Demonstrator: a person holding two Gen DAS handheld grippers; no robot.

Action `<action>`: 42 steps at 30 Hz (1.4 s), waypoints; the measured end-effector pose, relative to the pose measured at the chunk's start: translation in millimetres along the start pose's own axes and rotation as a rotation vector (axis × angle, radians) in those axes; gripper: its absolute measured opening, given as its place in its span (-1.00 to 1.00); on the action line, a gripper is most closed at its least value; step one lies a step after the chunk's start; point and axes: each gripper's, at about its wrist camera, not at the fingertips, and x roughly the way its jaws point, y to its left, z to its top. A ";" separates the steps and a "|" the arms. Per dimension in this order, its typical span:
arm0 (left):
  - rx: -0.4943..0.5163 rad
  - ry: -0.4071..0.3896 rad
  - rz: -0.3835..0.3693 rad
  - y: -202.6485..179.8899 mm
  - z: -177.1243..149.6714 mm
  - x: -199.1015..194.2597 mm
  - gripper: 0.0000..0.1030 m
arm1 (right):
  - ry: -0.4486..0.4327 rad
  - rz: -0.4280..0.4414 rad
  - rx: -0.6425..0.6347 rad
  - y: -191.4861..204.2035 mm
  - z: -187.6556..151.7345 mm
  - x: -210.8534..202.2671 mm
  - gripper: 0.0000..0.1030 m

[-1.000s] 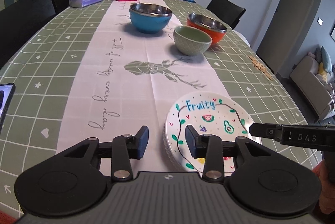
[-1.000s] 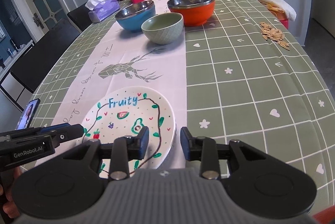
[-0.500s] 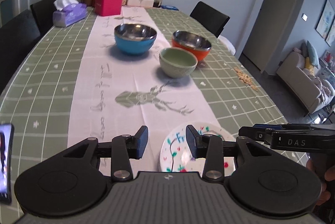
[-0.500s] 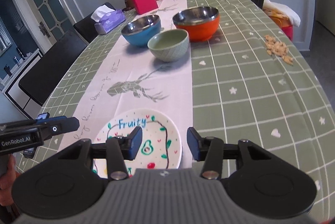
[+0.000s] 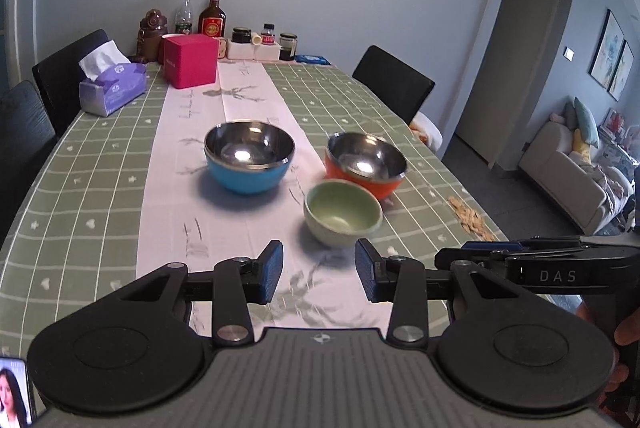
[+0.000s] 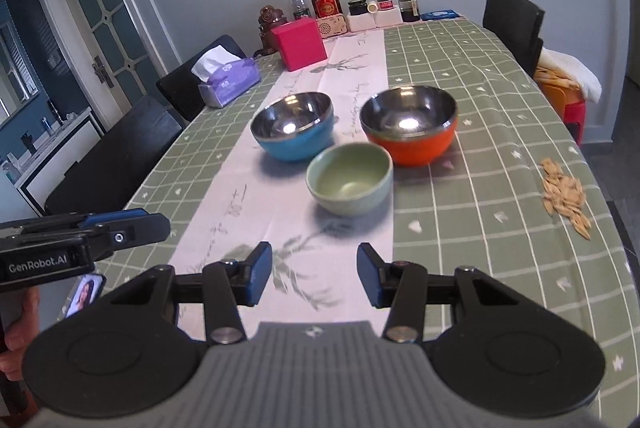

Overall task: Organize plates and bowls
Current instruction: 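Move the right gripper to the blue steel bowl and grasp its rim, then lift the blue bowl with the right gripper and carry it toward the plates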

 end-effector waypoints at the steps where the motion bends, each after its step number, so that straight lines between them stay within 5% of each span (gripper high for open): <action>1: -0.002 -0.003 0.004 3.9 5.2 5.0 -0.11 | 0.004 0.007 0.004 0.3 6.0 5.9 -0.09; 21: 0.031 0.127 0.133 71.2 52.9 115.0 -0.11 | 0.115 -0.020 -0.050 19.4 88.1 152.2 -0.10; 30: -0.026 0.090 0.144 98.4 81.3 156.0 -0.11 | 0.139 -0.048 0.024 9.2 114.1 202.1 -0.10; 42: -0.124 0.173 0.148 122.5 85.2 209.2 -0.20 | 0.185 -0.042 0.161 -10.8 127.1 243.6 -0.26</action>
